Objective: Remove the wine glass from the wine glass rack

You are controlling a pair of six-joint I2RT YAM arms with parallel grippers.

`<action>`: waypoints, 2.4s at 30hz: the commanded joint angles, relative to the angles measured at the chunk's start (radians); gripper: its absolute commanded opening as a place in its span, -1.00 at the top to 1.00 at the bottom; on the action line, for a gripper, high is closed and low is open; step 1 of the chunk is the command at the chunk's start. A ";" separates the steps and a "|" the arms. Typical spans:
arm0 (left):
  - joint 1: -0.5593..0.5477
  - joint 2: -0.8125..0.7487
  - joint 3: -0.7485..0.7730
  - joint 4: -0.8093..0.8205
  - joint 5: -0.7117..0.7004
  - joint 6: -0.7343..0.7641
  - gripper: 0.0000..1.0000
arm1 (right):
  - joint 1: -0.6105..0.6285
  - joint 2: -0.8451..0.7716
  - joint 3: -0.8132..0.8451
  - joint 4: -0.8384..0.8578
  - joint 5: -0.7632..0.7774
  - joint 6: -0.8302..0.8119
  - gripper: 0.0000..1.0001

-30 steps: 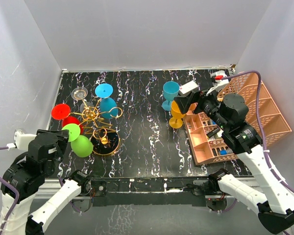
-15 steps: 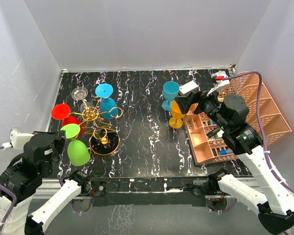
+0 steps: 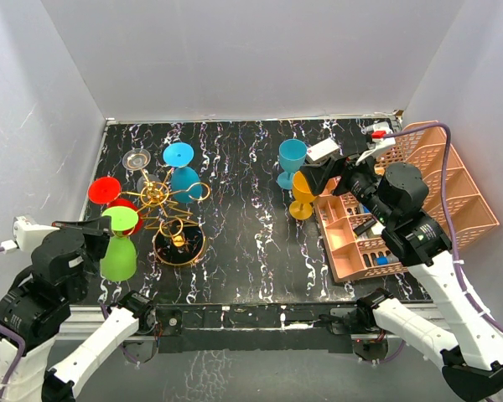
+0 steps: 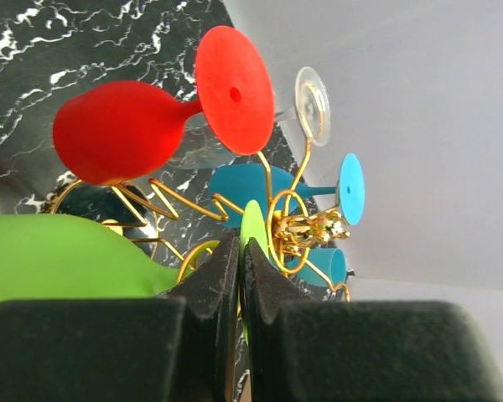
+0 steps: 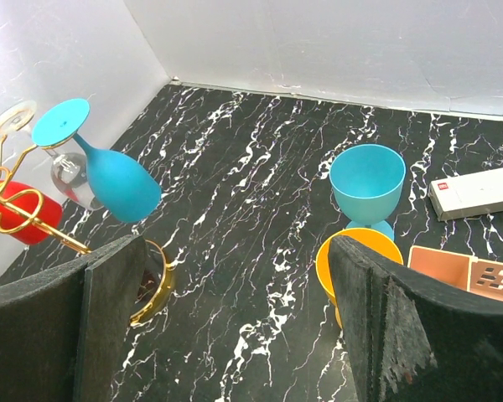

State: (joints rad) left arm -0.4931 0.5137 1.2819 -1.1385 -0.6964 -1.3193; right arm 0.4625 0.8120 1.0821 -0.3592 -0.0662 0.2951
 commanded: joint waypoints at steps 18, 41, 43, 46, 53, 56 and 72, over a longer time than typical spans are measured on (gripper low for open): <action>-0.001 0.070 -0.056 0.224 0.005 0.048 1.00 | -0.002 -0.030 -0.002 0.026 0.044 -0.014 -0.97; -0.001 -0.002 0.038 -0.043 -0.180 -0.115 1.00 | -0.001 -0.033 0.018 0.013 0.024 -0.004 -0.97; -0.002 -0.024 0.049 -0.074 -0.187 -0.131 1.00 | -0.002 -0.034 0.019 0.009 0.015 0.001 -0.97; -0.002 -0.050 0.073 -0.106 -0.186 -0.138 1.00 | -0.002 -0.036 0.018 0.001 0.000 0.010 -0.97; -0.002 -0.096 0.175 -0.069 -0.153 -0.063 1.00 | -0.002 -0.060 -0.001 -0.015 -0.036 0.048 -0.97; -0.002 -0.095 0.234 0.021 -0.134 0.033 1.00 | -0.002 -0.076 -0.020 -0.017 -0.064 0.071 -0.97; -0.002 -0.050 0.298 0.571 0.218 0.382 1.00 | -0.001 -0.167 -0.129 -0.028 -0.129 0.160 -0.98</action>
State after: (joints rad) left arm -0.4931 0.4118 1.6073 -0.8211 -0.6624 -1.0672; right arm 0.4625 0.6655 0.9592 -0.4160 -0.1726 0.4229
